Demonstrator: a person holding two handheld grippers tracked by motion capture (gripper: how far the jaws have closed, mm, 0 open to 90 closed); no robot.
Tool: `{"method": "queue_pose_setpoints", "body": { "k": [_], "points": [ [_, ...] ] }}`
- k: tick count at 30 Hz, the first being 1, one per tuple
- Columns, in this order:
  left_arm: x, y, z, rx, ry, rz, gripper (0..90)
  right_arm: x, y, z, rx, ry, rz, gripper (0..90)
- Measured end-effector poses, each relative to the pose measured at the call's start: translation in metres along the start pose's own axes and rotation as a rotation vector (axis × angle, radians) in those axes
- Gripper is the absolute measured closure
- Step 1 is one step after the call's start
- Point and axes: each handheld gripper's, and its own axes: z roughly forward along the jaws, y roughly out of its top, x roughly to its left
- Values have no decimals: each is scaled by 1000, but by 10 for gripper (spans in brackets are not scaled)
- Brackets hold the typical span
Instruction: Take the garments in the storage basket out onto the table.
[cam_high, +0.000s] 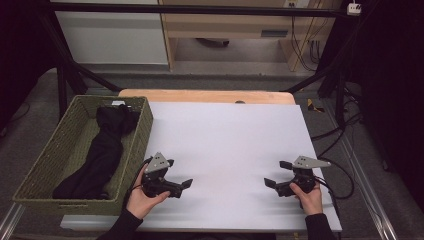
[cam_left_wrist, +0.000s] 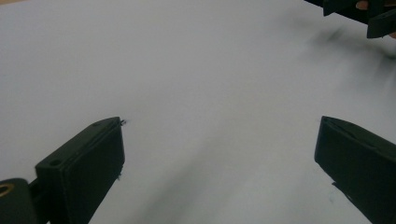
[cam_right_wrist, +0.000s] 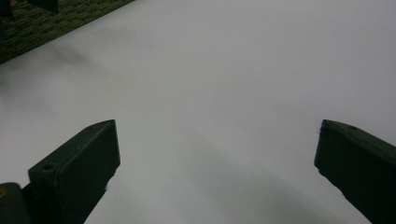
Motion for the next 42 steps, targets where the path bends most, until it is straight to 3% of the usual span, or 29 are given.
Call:
{"method": "queue_pose_setpoints", "body": {
  "k": [21,42],
  "points": [
    [-6,23,-10,-4,9,19,10,0,0,1,4,-8,-3,6],
    [1,51,-29,-27,44,25,10,0,0,1,6,-9,-2,6]
  ]
}}
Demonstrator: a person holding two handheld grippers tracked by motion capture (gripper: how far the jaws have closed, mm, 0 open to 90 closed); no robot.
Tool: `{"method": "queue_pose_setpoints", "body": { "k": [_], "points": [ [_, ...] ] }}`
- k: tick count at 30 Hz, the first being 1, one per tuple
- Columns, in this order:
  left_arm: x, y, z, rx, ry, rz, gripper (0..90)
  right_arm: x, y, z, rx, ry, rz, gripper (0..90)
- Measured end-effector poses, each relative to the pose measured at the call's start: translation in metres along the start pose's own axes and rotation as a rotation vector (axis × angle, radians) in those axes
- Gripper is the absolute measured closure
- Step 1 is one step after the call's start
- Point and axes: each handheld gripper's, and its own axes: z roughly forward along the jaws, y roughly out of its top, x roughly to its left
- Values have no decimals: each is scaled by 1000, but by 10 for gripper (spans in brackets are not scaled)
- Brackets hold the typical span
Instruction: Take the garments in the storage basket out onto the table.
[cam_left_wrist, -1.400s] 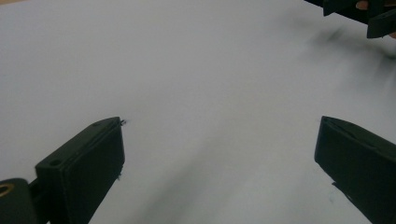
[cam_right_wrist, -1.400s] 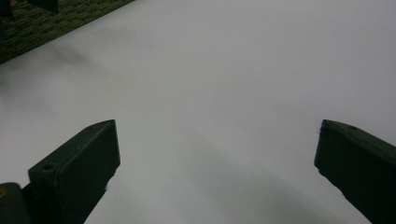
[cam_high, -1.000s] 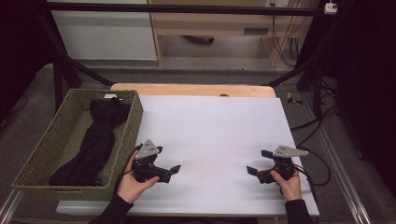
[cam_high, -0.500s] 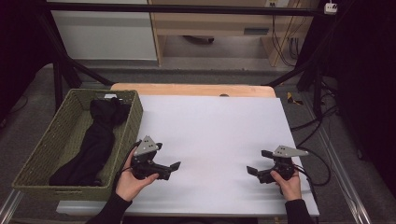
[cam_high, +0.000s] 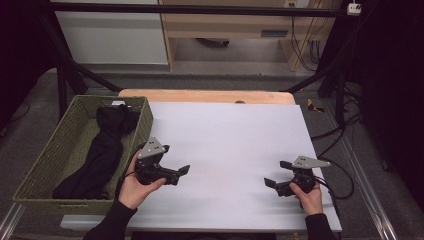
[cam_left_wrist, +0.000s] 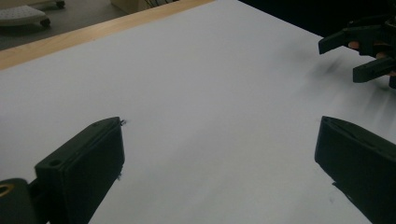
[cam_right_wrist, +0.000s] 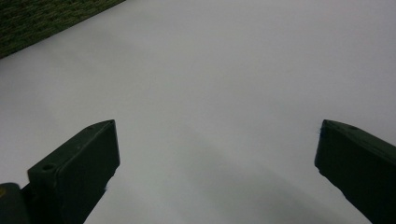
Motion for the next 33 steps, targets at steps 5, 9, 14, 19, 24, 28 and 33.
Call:
{"method": "queue_pose_setpoints", "body": {
  "k": [5,9,14,19,24,28,33],
  "points": [
    [3,9,-7,-3,10,7,9,0,0,0,1,0,0,6],
    [6,15,-14,-10,18,9,9,0,0,0,-1,1,1,6],
    [11,22,-23,-12,35,9,9,0,0,0,2,1,1,6],
    [15,26,-31,-22,46,8,9,0,0,0,0,1,0,6],
    [21,30,-41,-21,67,8,9,0,0,0,3,2,0,6],
    [27,31,-47,-17,85,8,9,0,0,0,3,2,1,6],
    [36,32,-58,-22,105,-1,9,0,0,1,5,3,1,6]
  ]
}}
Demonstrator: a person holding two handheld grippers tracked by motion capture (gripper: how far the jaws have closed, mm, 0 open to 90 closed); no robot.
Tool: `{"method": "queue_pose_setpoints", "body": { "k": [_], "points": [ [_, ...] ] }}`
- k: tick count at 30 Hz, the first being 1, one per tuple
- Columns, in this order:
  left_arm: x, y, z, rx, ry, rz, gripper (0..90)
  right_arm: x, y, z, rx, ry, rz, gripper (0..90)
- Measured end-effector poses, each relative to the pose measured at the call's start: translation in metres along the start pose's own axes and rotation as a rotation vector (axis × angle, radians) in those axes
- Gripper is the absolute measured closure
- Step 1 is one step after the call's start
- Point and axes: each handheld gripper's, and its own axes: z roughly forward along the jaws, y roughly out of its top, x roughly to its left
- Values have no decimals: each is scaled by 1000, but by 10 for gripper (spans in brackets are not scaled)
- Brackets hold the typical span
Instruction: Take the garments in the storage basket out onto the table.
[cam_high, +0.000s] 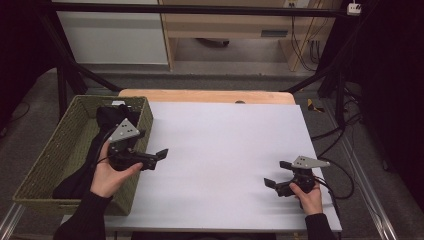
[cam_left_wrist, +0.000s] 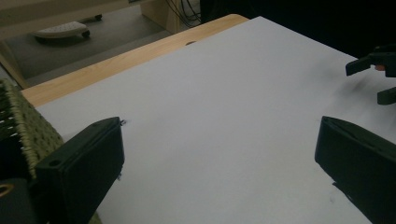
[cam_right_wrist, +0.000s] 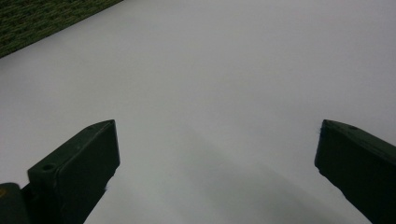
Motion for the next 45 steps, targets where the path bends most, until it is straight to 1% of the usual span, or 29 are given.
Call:
{"method": "queue_pose_setpoints", "body": {
  "k": [2,4,6,7,8,9,13,14,16,21,25,26,28,29,30,32,35,39,45],
  "points": [
    [5,1,-4,-2,9,-6,9,0,0,0,-1,-1,0,6],
    [11,1,-9,3,30,-7,9,0,0,0,-1,-1,0,6],
    [16,1,-14,5,41,-9,9,0,0,0,-1,-1,-1,6],
    [23,1,-19,5,54,-17,9,0,0,0,0,-2,-1,6],
    [23,1,-19,5,54,-17,9,0,0,0,0,-2,-1,6],
    [27,0,-22,6,63,-21,9,0,0,0,0,-1,-1,6],
    [42,-3,-30,11,97,-45,9,0,0,0,0,-2,0,6],
    [45,-4,-31,14,99,-54,9,0,0,0,0,-2,0,6],
    [53,-7,-35,25,125,-60,9,0,0,0,0,-2,0,6],
    [71,-15,-40,48,164,-92,9,0,0,0,1,-1,0,6],
    [85,-23,-40,78,196,-123,9,0,0,0,1,-3,0,6],
    [87,-24,-40,81,199,-130,9,0,0,0,1,-3,0,6],
    [95,-29,-38,95,214,-148,9,0,0,0,2,-3,0,6],
    [101,-33,-37,106,226,-154,9,0,0,0,3,-4,0,6],
    [101,-33,-37,106,226,-154,9,0,0,0,3,-4,0,6],
    [108,-38,-35,132,237,-161,9,0,0,0,2,-3,0,6],
    [116,-46,-31,161,262,-175,9,0,0,0,5,-6,-2,6],
    [126,-55,-25,188,296,-193,9,0,0,0,5,-6,-3,6],
    [136,-64,-21,227,328,-215,10,0,0,1,8,-5,-6,6]
  ]
}}
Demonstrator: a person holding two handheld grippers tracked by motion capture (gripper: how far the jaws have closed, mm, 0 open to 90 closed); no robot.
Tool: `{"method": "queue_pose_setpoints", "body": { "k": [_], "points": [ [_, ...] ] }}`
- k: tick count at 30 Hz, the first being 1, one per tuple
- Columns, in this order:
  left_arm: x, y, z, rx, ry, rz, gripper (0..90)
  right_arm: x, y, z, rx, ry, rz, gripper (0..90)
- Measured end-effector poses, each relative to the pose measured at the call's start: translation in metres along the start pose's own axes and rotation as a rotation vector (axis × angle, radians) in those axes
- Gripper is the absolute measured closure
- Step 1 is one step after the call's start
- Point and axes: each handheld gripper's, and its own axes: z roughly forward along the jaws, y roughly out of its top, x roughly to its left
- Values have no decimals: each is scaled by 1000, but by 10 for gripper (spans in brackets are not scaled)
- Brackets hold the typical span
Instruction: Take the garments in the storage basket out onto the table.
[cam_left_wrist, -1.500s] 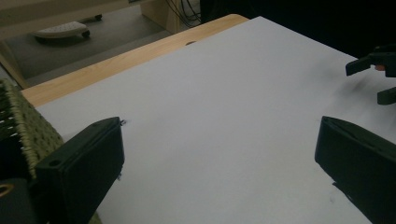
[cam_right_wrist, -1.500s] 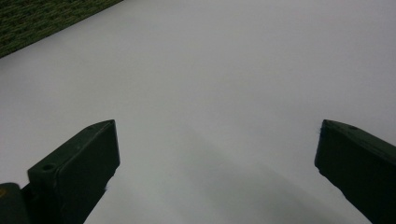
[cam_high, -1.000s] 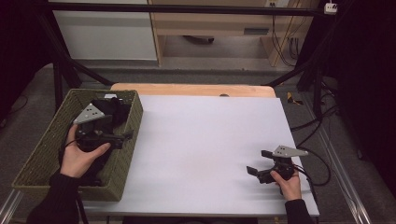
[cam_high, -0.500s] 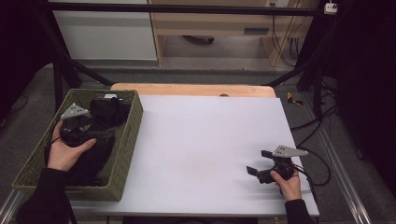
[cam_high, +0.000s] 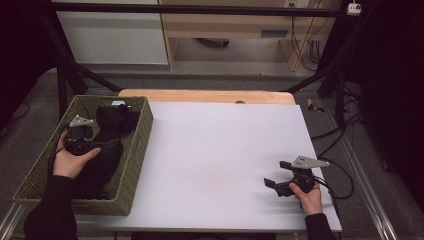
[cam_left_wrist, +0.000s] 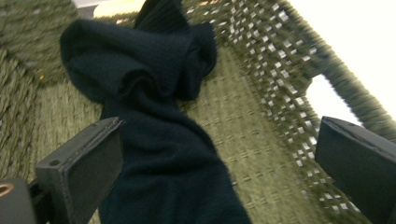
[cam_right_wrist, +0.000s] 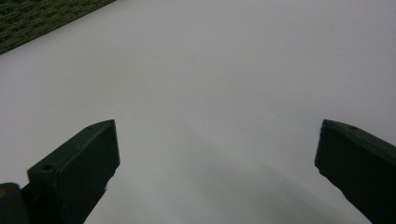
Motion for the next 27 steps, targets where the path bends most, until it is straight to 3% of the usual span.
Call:
{"method": "queue_pose_setpoints", "body": {
  "k": [7,13,27],
  "points": [
    [5,-8,12,44,22,-12,10,0,0,0,0,0,1,6],
    [7,-14,24,127,50,-18,25,0,0,0,0,1,0,6],
    [6,-24,45,263,81,-26,48,0,0,0,0,2,1,6]
  ]
}}
